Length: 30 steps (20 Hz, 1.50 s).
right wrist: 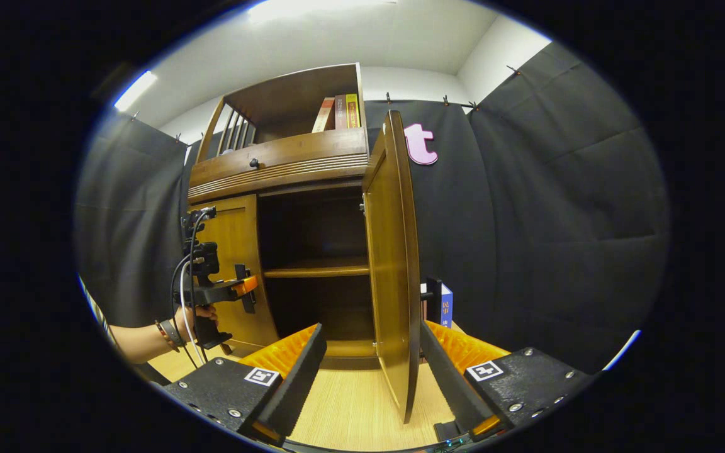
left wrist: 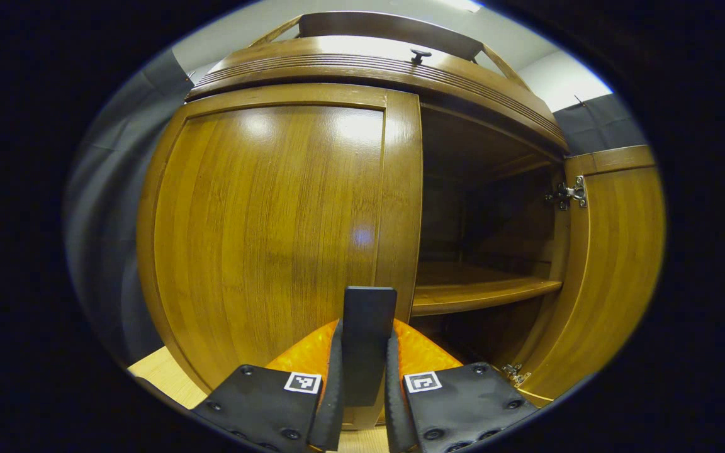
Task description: Open the right door of the double-door shoe cabinet with the right hand, and open the left door with the left hand.
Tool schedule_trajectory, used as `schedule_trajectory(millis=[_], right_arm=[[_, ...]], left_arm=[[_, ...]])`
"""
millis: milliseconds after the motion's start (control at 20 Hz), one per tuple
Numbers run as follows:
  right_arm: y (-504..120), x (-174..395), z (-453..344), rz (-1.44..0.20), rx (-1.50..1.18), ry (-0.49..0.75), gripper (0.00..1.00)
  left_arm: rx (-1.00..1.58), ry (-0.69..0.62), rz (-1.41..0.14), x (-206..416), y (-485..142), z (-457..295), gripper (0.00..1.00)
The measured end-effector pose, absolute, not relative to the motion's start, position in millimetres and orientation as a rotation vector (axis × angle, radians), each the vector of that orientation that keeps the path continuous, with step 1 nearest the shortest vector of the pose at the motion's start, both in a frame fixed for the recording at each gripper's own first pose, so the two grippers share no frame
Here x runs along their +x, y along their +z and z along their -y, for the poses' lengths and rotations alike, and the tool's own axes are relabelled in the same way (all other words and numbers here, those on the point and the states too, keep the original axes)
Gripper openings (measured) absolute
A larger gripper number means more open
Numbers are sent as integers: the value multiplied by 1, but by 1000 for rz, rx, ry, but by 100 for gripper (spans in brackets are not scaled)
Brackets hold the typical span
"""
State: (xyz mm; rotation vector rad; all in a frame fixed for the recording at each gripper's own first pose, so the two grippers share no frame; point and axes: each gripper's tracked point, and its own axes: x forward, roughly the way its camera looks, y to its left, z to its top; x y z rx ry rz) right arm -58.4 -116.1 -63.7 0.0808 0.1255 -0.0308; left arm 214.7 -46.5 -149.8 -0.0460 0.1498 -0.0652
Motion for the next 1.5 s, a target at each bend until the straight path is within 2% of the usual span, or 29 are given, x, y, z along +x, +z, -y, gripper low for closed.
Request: schedule_trajectory(millis=[300, 350, 900, 950, 1000, 1150, 1200, 1250, 1350, 1400, 1500], right_arm=[[-71, -60, 99, -152, 62, -1, 100], [-71, -60, 95, -150, 61, 10, 93], [-64, -54, 53, -143, 78, 89, 93], [-62, -54, 47, -144, 77, 101, 100], [-60, -53, 43, -142, 71, 107, 93], [-53, -49, 34, -130, 50, 116, 93], [-51, -49, 29, -125, 55, 121, 100], [-49, -47, 24, -119, 62, 128, 93], [-48, -45, 11, -113, 71, 148, 93], [-48, -45, 6, -112, 69, 156, 100], [-48, -44, -2, -111, 62, 168, 100]], left_arm=[[-33, -51, -181, 198, -146, 45, 30], [-31, -47, -182, 195, -145, 44, 29], [-28, -77, -210, 138, -135, 28, 31], [-30, -81, -211, 132, -133, 25, 31], [-30, -82, -211, 125, -133, 22, 31], [-30, -80, -205, 105, -127, 14, 31], [-23, -82, -204, 99, -125, 10, 31], [-13, -87, -207, 93, -124, 7, 31], [-18, -95, -218, 83, -122, -2, 29], [-25, -96, -222, 77, -121, -5, 31], [-24, -87, -220, 65, -120, -14, 31]])
